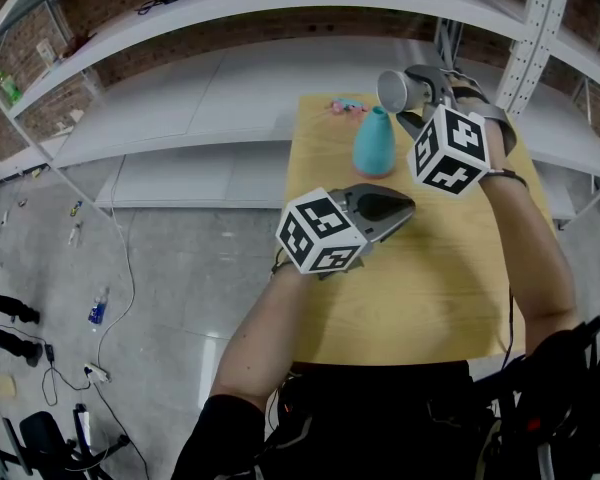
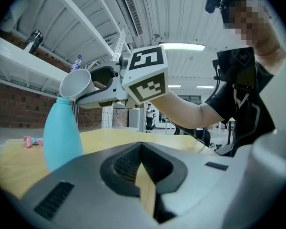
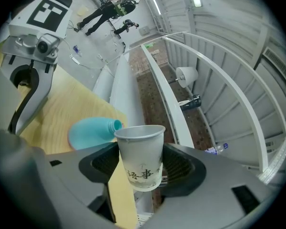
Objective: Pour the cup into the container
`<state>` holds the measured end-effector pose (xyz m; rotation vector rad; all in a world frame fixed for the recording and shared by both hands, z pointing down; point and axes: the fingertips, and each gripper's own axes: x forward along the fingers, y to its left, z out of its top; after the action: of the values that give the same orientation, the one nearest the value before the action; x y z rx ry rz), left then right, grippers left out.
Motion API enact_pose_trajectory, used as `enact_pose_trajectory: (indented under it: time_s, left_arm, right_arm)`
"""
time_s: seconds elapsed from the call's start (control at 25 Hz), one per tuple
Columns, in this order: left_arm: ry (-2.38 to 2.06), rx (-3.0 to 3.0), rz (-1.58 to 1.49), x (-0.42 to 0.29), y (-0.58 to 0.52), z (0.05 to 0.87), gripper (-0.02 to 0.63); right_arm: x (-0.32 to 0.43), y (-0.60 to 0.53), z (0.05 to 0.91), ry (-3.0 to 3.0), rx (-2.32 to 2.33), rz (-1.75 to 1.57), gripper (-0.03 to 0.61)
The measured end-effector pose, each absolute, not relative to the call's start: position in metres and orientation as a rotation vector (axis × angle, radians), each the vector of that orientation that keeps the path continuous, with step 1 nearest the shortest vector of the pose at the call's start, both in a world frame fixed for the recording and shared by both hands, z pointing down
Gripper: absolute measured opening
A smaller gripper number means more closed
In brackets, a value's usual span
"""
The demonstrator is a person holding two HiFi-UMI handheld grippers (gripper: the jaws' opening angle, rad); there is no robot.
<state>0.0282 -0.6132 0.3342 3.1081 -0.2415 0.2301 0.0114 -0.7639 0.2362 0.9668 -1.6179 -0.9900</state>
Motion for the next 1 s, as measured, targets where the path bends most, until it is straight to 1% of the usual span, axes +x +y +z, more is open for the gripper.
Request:
enact_pose_trajectory:
  time_s: [1.0]
  left_arm:
    - [-0.222, 3.113, 0.23, 0.0278, -0.6117, 0.3349, -0.008]
  right_arm:
    - [0.0081, -0.7652, 0.2367, -1.528, 0.938, -1.067, 0.29]
